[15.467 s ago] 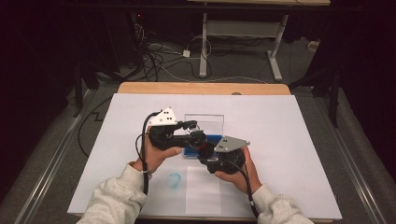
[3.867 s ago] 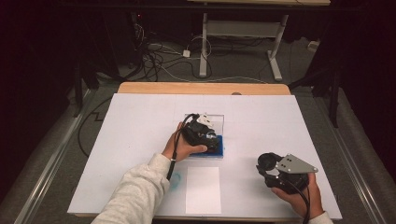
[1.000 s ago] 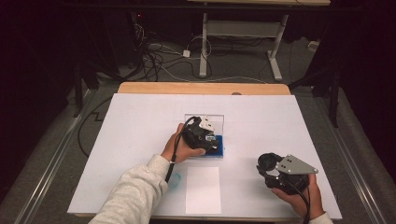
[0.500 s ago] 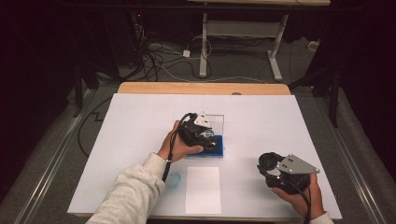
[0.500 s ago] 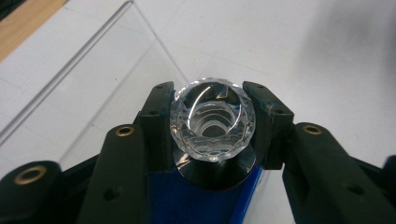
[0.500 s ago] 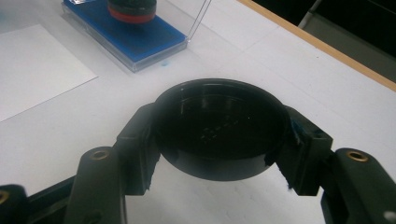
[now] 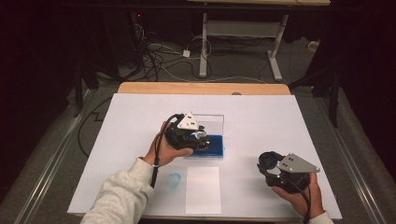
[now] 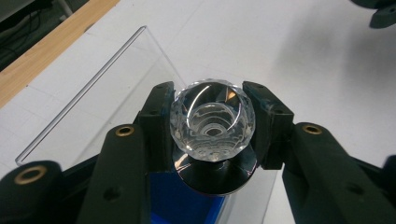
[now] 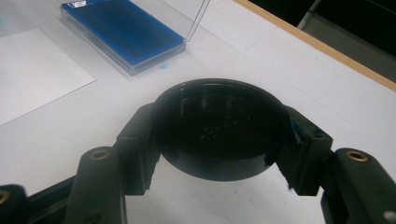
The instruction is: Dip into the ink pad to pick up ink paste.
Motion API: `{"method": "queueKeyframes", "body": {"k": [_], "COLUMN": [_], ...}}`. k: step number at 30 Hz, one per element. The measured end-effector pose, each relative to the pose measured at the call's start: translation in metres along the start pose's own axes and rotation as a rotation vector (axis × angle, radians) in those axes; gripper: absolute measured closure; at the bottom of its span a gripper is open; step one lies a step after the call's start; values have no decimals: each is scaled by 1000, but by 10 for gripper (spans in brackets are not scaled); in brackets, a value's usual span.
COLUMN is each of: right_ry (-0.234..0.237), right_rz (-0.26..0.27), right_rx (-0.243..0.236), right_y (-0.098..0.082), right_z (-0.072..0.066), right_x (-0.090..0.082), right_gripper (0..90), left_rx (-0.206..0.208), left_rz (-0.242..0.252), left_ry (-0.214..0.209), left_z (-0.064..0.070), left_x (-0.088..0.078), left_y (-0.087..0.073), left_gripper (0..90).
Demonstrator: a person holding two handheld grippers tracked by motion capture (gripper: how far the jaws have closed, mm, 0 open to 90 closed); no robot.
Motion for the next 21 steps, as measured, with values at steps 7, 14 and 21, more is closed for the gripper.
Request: {"method": "queueKeyframes", "body": {"k": [7, 14, 21], "right_ry": [7, 8, 7], "right_rz": [17, 20, 20], "right_rx": [10, 8, 8], "right_y": [2, 3, 3], "right_z": [2, 3, 2], "right_x": [-2, -3, -3], "right_gripper": [382, 382, 382], "left_rx": [19, 30, 33], "left_rz": [5, 15, 17], "left_ry": [0, -11, -20], "left_z": [5, 9, 10], "left_x": [-10, -16, -22], "left_y": [-2, -1, -2], "left_gripper": [551, 551, 551]}}
Point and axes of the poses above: each handheld gripper's, and its own axes: x roughly forward along the jaws, y roughly out of its top, z roughly to its right, the point moved 1 cm from there along x, roughly forward along the jaws, and after that the axes turned 12 degrees about x, right-handed, at the moved point
